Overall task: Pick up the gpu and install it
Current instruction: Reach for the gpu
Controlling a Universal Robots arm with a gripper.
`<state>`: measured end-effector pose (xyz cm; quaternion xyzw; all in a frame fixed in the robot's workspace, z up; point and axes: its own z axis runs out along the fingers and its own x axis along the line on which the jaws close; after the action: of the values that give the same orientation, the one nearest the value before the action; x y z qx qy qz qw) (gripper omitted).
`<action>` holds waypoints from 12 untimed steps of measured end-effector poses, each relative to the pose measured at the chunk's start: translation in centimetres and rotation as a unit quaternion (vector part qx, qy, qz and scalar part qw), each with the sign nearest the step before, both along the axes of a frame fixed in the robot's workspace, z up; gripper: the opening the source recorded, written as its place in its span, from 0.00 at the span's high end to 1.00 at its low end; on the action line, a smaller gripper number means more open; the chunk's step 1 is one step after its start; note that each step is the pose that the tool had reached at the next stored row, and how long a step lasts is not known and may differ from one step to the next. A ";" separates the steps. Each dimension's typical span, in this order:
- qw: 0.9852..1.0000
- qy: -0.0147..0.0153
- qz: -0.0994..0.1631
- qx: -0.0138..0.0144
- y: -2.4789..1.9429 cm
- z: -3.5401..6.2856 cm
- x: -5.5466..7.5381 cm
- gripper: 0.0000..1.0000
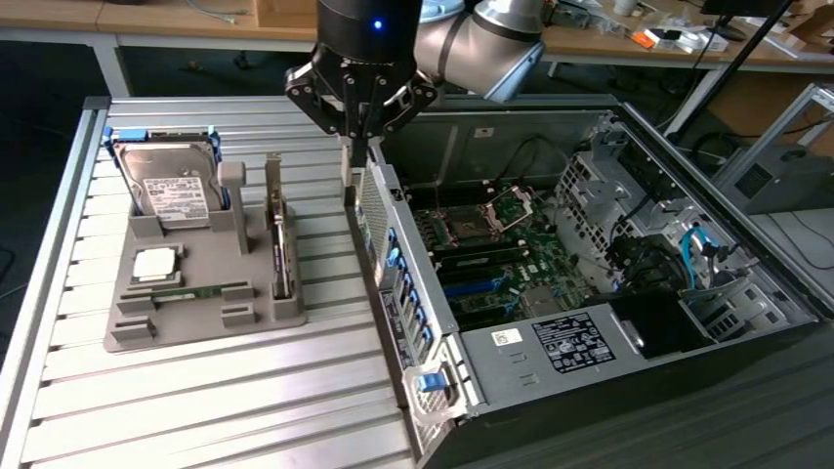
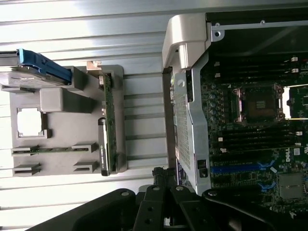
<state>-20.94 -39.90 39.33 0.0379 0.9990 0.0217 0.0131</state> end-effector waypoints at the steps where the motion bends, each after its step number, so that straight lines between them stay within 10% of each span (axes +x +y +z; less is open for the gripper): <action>1: 1.000 0.000 0.000 0.000 0.00 0.00 0.0 0.89; 12: 1.000 0.000 0.000 0.000 -0.01 0.00 -0.5 0.89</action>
<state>-21.39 -39.91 39.33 0.0379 0.9990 0.0217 0.0131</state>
